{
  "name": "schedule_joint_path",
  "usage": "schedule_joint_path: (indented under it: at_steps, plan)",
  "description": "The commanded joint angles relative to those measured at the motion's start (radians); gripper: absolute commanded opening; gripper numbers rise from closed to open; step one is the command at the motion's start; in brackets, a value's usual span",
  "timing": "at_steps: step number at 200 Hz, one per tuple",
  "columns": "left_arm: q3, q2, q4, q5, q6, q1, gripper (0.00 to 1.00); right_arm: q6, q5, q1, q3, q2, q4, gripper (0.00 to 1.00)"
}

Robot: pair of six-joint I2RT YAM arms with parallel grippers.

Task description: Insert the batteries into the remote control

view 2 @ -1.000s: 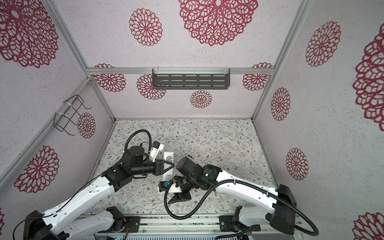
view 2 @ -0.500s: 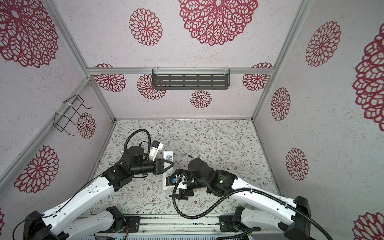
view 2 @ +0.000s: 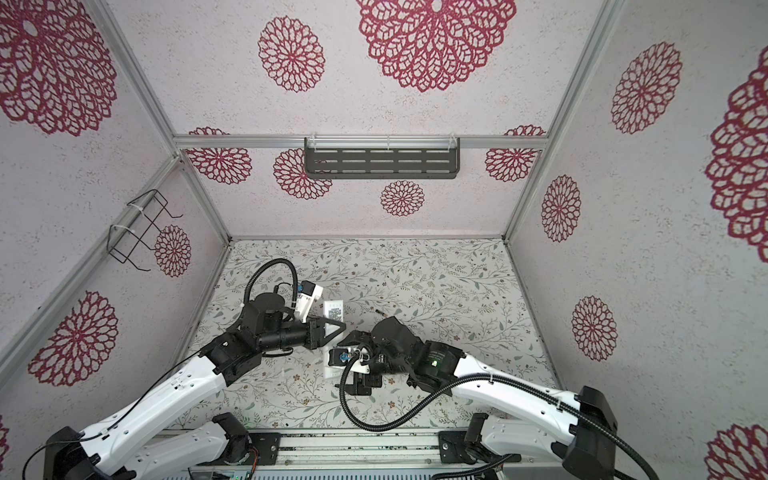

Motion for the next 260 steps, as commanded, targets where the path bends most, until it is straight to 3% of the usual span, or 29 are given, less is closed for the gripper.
schedule_joint_path:
  at_steps: [1, 167, 260]
  plan:
    - [-0.002, 0.005, 0.039, 0.001, 0.009, 0.005, 0.01, 0.006, 0.017, -0.022, 0.009, -0.008, 0.019, 0.9]
    - [0.004, 0.027, 0.075, 0.046, 0.007, 0.006, 0.01, -0.034, -0.201, -0.092, 0.0, -0.001, 0.067, 0.84]
    - [-0.003, 0.012, 0.095, 0.063, -0.008, 0.005, 0.01, -0.026, -0.165, -0.092, 0.004, 0.028, 0.094, 0.83]
